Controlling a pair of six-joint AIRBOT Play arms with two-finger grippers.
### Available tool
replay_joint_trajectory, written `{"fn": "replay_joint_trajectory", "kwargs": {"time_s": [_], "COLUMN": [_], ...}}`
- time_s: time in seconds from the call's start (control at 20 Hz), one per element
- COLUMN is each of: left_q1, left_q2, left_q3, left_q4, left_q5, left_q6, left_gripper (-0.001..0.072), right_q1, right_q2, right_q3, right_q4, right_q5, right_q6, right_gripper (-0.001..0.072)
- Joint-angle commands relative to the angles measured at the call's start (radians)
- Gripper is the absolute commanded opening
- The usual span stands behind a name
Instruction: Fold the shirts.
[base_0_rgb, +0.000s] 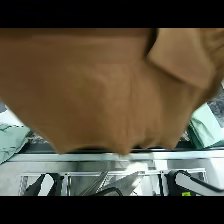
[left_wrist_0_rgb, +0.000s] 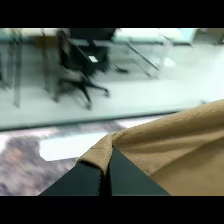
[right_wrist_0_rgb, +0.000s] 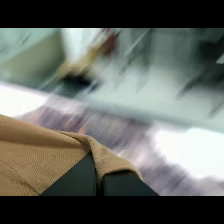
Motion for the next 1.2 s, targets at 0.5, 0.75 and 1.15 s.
{"fn": "replay_joint_trajectory", "kwargs": {"time_s": [0.5,0.75,1.15], "left_q1": [-0.448,-0.451,-0.479], "left_q2": [-1.146,-1.205,-1.141], "left_q3": [0.265,0.457,0.302], "left_q4": [0.248,0.323,0.493], "left_q5": [0.107,0.092,0.048], "left_q6": [-0.117,-0.210,-0.184], "left_gripper": [0.0015,0.0015,0.0015], "right_q1": [0.200,0.190,0.175], "right_q2": [-0.790,-0.808,-0.739], "right_q3": [-0.169,0.009,0.000], "right_q4": [0.033,-0.012,-0.380], "right_q5": [-0.324,-0.261,0.001], "right_q6": [-0.011,-0.010,0.107], "right_gripper": [0.0021,0.0021,0.0020]}}
